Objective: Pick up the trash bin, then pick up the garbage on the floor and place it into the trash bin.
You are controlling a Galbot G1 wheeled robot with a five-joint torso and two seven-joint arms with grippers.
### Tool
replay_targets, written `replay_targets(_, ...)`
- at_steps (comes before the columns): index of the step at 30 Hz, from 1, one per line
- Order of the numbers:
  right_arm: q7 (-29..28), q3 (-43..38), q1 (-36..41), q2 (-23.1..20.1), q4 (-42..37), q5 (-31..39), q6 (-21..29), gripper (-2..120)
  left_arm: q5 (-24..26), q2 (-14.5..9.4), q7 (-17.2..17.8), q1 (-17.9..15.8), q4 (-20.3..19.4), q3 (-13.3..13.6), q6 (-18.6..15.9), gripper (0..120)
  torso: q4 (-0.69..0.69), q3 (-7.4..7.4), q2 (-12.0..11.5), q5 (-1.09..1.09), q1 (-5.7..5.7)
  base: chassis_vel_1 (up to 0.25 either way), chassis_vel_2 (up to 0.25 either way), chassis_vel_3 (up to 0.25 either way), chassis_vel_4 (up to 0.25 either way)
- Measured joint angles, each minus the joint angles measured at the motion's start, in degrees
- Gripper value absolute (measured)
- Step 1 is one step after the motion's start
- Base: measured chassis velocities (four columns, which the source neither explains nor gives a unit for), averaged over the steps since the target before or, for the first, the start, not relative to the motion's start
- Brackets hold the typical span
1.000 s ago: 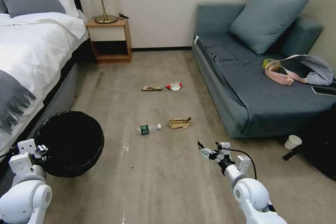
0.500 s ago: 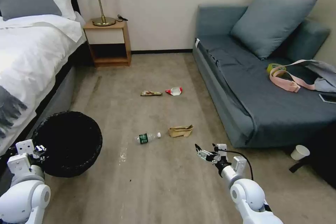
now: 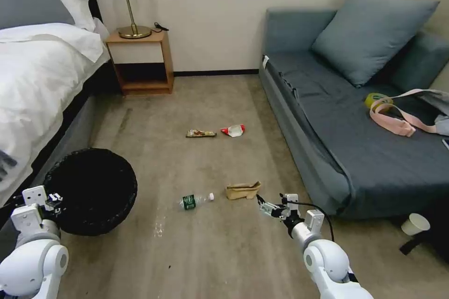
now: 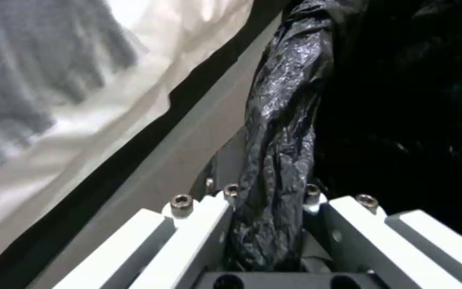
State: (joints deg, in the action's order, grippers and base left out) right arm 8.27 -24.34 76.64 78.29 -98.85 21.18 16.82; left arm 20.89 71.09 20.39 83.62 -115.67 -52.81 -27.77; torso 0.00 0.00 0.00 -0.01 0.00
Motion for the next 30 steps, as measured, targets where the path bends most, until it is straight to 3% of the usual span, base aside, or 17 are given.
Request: replay_targets(30, 1.89, 4.42, 0.16, 0.44, 2.08, -6.06, -1.33, 100, 0.43, 0.49, 0.21, 1.19, -1.19, -1.61, -0.04, 2, 0.00, 0.00, 0.00, 0.00, 0.00, -0.157, 0.152, 0.151, -0.160)
